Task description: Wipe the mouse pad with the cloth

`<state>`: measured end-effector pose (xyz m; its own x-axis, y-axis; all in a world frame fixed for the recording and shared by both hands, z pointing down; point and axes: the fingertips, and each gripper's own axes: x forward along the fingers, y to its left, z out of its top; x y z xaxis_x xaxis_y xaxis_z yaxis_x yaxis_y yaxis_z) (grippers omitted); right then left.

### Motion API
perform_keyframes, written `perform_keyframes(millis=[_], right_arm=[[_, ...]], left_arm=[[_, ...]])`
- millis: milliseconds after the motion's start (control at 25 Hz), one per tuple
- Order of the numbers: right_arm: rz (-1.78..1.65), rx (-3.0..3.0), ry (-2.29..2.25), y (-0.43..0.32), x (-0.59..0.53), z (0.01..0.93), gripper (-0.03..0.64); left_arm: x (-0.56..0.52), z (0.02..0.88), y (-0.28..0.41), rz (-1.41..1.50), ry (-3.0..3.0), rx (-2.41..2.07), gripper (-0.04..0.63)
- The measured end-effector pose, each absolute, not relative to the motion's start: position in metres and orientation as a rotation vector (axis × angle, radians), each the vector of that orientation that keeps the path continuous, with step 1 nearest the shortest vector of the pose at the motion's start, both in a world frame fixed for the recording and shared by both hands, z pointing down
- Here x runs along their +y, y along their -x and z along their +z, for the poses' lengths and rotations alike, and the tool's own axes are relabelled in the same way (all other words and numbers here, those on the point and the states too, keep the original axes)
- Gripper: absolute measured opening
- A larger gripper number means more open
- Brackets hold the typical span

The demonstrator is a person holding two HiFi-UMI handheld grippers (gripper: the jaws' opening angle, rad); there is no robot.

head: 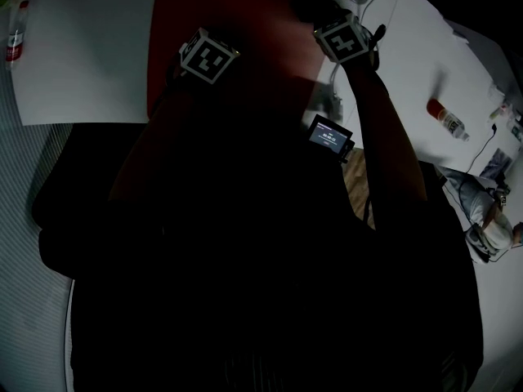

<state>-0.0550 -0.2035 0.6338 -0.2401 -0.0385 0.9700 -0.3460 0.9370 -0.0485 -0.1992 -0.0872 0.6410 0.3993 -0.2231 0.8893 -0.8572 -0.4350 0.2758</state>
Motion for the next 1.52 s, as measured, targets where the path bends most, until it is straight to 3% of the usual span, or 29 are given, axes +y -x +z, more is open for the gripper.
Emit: perform_keyframes(millis=[480, 640, 840, 960, 1160, 1520], right_arm=[[0.111, -1.863, 0.284, 0.145, 0.035, 0.636, 0.063], [0.350, -1.872, 0.315, 0.136, 0.032, 0.630, 0.064], [0.662, -2.126, 0.148, 0.103, -0.019, 0.557, 0.064], [0.767, -2.322, 0.002, 0.070, -0.056, 0.489, 0.064], [0.815, -2.484, -0.221, 0.011, -0.080, 0.417, 0.064], [0.746, -2.727, -0.354, -0.007, -0.076, 0.333, 0.063]], left_arm=[[-0.084, 0.641, 0.203, 1.062, -1.853, -0.943, 0.008], [-0.076, 0.642, 0.205, 1.078, -1.812, -0.989, 0.009], [-0.063, 0.596, 0.175, 0.546, -1.802, -0.971, 0.008], [-0.058, 0.543, 0.172, 0.381, -1.855, -0.965, 0.009], [-0.056, 0.454, 0.163, 0.186, -1.941, -0.995, 0.008], [-0.076, 0.316, 0.112, 0.054, -2.223, -1.005, 0.009]])
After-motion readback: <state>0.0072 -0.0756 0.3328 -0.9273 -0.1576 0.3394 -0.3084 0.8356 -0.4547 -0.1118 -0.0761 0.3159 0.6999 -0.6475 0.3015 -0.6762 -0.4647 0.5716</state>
